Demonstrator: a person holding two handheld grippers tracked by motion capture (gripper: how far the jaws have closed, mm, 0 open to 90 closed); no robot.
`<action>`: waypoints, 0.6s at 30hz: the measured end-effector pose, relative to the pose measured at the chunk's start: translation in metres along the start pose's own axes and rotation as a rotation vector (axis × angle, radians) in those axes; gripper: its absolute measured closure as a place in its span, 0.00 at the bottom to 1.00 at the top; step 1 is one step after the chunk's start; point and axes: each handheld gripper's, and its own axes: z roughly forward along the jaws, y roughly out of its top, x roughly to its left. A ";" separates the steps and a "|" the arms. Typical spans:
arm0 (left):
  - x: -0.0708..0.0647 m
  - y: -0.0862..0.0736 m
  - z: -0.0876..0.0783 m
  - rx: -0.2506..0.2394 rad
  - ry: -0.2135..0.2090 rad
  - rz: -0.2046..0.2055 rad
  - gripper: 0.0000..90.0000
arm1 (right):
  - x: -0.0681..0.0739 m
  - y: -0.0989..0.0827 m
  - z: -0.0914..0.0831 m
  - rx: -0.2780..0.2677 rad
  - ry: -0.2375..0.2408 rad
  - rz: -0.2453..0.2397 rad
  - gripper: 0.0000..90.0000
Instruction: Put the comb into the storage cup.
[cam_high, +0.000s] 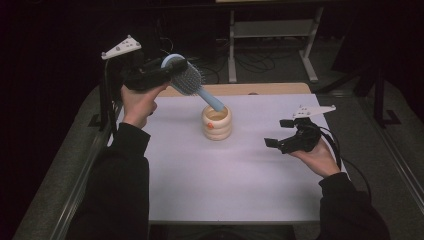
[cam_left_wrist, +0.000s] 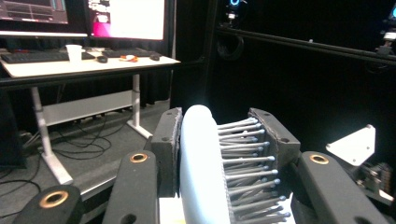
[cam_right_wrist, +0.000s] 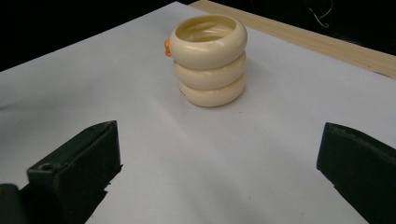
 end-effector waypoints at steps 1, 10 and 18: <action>0.001 0.001 0.001 0.004 0.002 0.004 0.64 | 0.000 -0.002 -0.001 0.002 -0.001 0.002 0.00; 0.014 0.003 0.010 0.000 0.027 -0.011 0.64 | 0.003 -0.019 -0.009 -0.002 0.004 0.007 0.00; 0.022 -0.002 0.018 0.010 0.044 -0.022 0.64 | 0.004 -0.030 -0.018 -0.031 -0.011 0.012 0.00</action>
